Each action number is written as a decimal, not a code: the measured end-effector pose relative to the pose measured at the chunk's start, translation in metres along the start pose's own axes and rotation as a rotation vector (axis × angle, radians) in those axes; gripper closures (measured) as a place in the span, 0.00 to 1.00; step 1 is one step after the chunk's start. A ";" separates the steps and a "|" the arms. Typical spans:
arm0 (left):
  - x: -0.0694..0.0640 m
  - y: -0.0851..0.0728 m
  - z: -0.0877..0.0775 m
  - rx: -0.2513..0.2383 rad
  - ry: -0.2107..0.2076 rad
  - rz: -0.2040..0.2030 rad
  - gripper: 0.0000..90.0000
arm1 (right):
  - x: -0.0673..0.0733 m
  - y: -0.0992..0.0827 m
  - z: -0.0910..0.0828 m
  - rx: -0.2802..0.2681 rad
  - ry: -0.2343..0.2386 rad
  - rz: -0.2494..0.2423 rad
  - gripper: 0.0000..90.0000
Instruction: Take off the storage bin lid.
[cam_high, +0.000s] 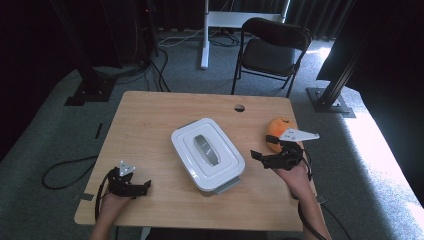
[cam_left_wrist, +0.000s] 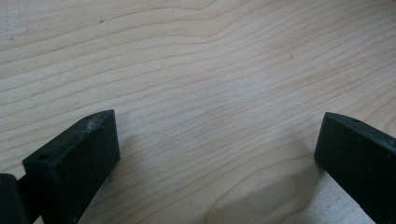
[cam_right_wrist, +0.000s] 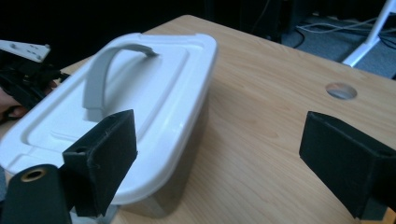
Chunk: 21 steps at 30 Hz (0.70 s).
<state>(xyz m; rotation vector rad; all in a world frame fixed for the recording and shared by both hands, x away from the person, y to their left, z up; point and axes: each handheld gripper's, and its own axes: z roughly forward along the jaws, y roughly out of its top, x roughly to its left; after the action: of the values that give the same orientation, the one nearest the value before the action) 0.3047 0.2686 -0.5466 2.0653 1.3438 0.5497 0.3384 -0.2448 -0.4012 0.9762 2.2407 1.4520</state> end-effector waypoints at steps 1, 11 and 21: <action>0.000 0.000 0.000 0.000 0.000 0.000 0.00 | 0.002 0.002 0.001 -0.001 -0.001 -0.003 0.12; 0.000 0.000 0.000 0.000 -0.001 -0.002 0.01 | 0.018 0.016 0.010 -0.003 0.031 -0.016 0.12; 0.000 0.000 0.000 0.001 0.000 -0.001 0.01 | 0.040 0.021 0.033 0.025 0.076 -0.041 0.12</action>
<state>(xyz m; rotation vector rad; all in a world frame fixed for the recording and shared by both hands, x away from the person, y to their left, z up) 0.3046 0.2685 -0.5465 2.0653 1.3448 0.5484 0.3363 -0.1892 -0.3928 0.8904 2.3238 1.4707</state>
